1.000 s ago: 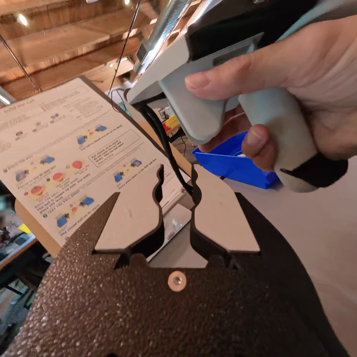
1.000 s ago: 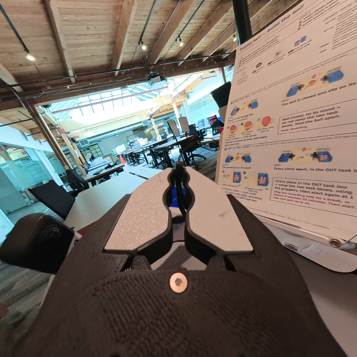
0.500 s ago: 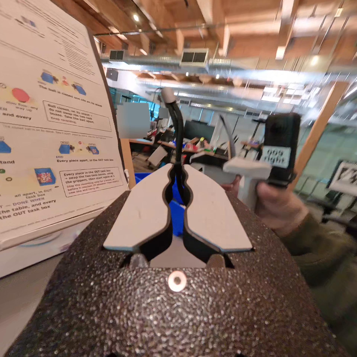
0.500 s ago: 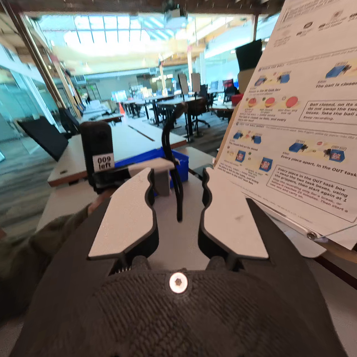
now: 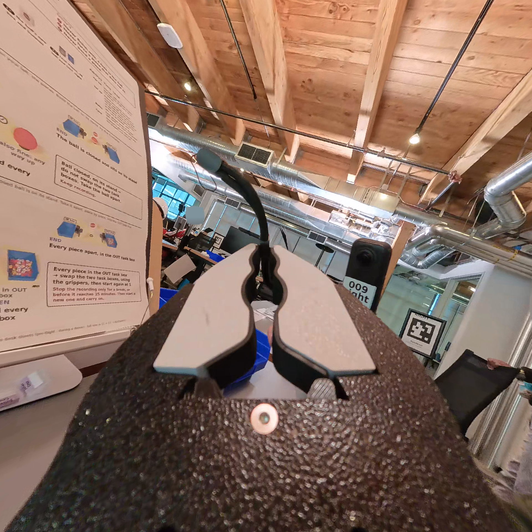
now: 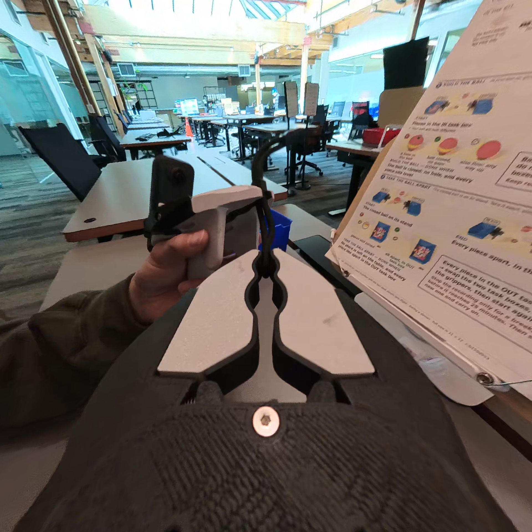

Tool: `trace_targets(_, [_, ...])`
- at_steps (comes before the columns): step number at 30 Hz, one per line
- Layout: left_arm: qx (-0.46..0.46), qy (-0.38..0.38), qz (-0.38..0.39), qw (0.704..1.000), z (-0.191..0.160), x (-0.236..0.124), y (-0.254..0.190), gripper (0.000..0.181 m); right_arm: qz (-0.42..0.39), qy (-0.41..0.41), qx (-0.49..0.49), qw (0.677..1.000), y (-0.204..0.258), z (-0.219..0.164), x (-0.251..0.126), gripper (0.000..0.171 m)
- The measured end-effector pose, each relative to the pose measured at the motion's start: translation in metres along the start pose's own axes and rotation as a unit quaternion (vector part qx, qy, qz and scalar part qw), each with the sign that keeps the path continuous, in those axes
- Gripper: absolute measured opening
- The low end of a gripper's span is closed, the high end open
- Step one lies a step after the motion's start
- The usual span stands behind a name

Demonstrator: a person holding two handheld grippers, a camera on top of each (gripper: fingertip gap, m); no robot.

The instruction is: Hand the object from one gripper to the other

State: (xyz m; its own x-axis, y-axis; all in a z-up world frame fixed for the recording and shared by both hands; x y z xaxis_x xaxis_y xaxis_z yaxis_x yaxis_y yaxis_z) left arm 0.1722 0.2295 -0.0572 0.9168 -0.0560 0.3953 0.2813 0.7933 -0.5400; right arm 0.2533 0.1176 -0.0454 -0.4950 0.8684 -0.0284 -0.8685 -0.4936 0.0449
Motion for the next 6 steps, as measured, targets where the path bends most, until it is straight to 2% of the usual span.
trace_targets(1, [-0.003,0.001,0.002,1.0,0.0,0.0,0.001,0.005,-0.003,-0.011,-0.008,1.0,0.0,0.004,-0.003,0.003])
trace_targets(3, [-0.011,0.026,0.008,1.0,-0.003,0.002,0.003,0.005,-0.012,-0.019,-0.02,1.0,0.001,0.009,-0.009,0.003])
trace_targets(5, [0.01,0.081,0.025,0.996,-0.013,0.005,0.004,0.008,-0.039,0.011,-0.044,0.998,-0.001,0.01,-0.015,0.003])
trace_targets(6, [0.042,0.12,0.03,0.991,-0.019,0.007,0.004,0.021,-0.064,0.028,-0.062,0.996,-0.002,0.011,-0.02,0.003])
Point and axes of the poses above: each gripper's, where its closed fingertips meet, x out along the fingers, z out of its top, y = z × x across the jaws, the point moved 7 cm from there along -x, back along the fingers, and after that the axes turned 13 degrees about z, right-handed, at the moved point
